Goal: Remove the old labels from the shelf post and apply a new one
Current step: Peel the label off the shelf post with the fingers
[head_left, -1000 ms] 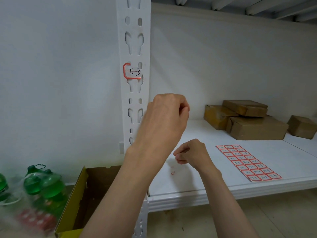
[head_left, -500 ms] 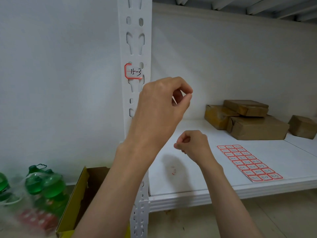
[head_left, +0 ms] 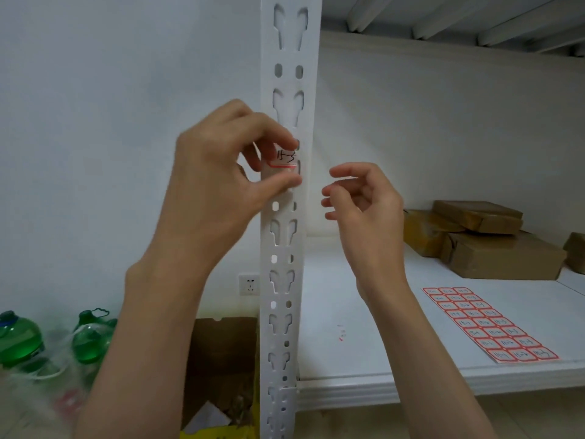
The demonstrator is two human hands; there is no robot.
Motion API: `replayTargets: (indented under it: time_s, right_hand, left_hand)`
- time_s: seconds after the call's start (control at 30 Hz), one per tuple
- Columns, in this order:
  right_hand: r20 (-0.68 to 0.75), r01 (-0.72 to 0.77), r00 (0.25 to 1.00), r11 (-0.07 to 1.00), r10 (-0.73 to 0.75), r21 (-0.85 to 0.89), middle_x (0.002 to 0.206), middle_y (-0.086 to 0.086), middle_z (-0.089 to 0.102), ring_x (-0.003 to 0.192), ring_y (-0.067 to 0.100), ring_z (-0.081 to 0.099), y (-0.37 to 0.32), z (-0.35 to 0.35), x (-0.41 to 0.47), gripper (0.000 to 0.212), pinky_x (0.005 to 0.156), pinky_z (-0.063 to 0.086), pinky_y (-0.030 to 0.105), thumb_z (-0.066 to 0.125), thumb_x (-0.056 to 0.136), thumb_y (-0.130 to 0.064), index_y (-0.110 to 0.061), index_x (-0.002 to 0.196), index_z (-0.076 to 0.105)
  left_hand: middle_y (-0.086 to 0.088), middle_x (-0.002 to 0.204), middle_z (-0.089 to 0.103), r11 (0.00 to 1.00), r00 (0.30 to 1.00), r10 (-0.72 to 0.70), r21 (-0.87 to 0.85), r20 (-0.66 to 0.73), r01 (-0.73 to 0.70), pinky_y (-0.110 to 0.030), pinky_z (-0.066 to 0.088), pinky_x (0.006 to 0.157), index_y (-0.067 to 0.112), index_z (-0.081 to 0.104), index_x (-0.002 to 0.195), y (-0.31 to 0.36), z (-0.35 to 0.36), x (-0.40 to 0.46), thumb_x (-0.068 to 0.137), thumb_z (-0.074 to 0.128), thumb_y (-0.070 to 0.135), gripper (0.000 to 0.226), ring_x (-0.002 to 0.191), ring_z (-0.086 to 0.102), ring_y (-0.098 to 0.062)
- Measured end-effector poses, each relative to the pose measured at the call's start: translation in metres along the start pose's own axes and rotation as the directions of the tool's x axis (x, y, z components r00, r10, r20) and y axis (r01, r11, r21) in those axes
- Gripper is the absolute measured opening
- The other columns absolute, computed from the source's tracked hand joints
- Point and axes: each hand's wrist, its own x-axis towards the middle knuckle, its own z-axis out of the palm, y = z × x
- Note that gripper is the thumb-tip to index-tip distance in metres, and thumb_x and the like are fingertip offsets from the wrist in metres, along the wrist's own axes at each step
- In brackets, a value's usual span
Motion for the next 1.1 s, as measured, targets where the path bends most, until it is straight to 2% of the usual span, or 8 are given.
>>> replayTargets:
  time_s: [0.13,0.33,0.53,0.7,0.87,1.1]
  right_hand:
    - [0.001,0.02,1.0,1.0,-0.02,0.024,0.087,-0.006,0.07,0.087,0.012,0.07,-0.011,0.007,-0.002,0.017,0.08,0.061,0.039,0.062,0.095,-0.013,-0.027,0.104,0.063]
    - [0.028,0.032,0.999,0.999,-0.032,0.033,0.09,-0.004,0.07,0.088,0.014,0.071,-0.016,0.014,-0.005,0.016,0.08,0.062,0.037,0.061,0.097,-0.015,-0.027,0.106,0.062]
    - [0.035,0.026,0.999,0.998,-0.028,0.054,0.09,-0.001,0.07,0.087,0.016,0.071,-0.018,0.014,-0.006,0.016,0.078,0.062,0.039,0.061,0.096,-0.013,-0.025,0.106,0.063]
    - [0.035,0.021,0.999,0.998,-0.023,0.059,0.087,-0.002,0.07,0.085,0.015,0.071,-0.019,0.014,-0.006,0.016,0.078,0.062,0.039,0.06,0.096,-0.012,-0.025,0.106,0.063]
    - [0.03,0.018,0.999,0.998,-0.02,0.066,0.086,-0.002,0.069,0.084,0.016,0.07,-0.02,0.015,-0.007,0.019,0.077,0.061,0.04,0.06,0.095,-0.01,-0.025,0.104,0.064]
    - [0.01,0.009,1.0,0.998,-0.01,0.058,0.083,-0.003,0.069,0.082,0.016,0.069,-0.019,0.02,-0.008,0.022,0.076,0.061,0.043,0.057,0.094,-0.008,-0.028,0.1,0.065]
  left_hand:
    - [0.005,0.096,0.058,0.998,1.0,0.009,0.065,-0.026,-0.007,-0.012,0.049,0.069,0.017,0.074,0.096,0.001,0.004,0.0,0.08,0.084,0.023,0.02,0.079,0.057,-0.007]
    - [0.001,0.09,0.064,0.995,0.992,0.052,0.096,-0.116,-0.041,-0.026,0.056,0.069,0.014,0.079,0.09,0.003,0.006,-0.003,0.085,0.081,0.025,0.013,0.078,0.06,-0.011]
    - [-0.002,0.085,0.069,0.994,0.991,0.04,0.111,-0.13,-0.026,-0.04,0.059,0.066,0.011,0.08,0.087,0.006,0.01,-0.003,0.086,0.08,0.021,0.01,0.076,0.064,-0.017]
    - [0.003,0.091,0.064,0.993,0.996,-0.009,0.114,-0.088,0.019,-0.037,0.059,0.072,0.013,0.077,0.092,0.011,0.011,-0.002,0.09,0.075,0.02,0.007,0.081,0.06,-0.012]
    - [0.008,0.096,0.055,0.987,0.998,-0.014,0.161,-0.063,0.024,-0.039,0.056,0.068,0.016,0.069,0.092,0.012,0.016,-0.003,0.094,0.069,0.018,0.003,0.085,0.056,-0.012]
    - [-0.003,0.099,0.057,0.972,0.995,0.0,0.233,-0.097,0.023,-0.028,0.043,0.061,0.012,0.063,0.09,0.016,0.023,-0.005,0.093,0.065,0.008,0.005,0.087,0.054,-0.017]
